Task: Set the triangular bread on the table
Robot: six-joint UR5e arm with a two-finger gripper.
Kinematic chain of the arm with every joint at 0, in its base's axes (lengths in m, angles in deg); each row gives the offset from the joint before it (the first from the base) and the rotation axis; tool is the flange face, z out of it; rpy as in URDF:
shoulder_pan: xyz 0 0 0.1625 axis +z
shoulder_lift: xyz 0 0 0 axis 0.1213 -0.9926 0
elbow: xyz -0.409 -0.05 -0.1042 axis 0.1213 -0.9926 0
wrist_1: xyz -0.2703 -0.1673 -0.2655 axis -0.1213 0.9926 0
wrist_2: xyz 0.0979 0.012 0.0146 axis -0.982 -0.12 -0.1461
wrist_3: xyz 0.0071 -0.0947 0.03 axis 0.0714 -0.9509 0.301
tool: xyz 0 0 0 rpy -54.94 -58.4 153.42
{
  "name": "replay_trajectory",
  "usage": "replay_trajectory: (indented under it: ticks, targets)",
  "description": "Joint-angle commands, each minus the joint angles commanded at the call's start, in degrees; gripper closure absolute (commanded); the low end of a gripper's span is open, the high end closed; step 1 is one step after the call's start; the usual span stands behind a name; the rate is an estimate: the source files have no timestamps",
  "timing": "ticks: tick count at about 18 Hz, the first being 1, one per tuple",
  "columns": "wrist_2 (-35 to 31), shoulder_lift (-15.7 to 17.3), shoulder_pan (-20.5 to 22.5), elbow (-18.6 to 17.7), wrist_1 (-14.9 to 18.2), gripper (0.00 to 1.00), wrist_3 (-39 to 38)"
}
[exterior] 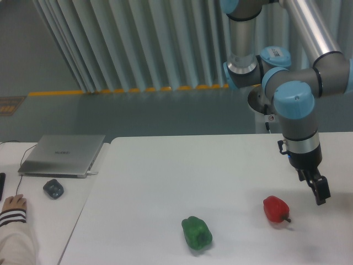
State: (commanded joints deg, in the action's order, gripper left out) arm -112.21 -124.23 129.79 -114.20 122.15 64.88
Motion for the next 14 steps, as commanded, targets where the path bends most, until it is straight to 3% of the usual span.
replay_trajectory:
  ticks: [9, 14]
  targets:
    - [0.28, -0.62, 5.63, 0.0, -1.93, 0.0, 1.49]
    - [0.89, -0.35, 10.45, -0.18, -1.85, 0.0, 17.02]
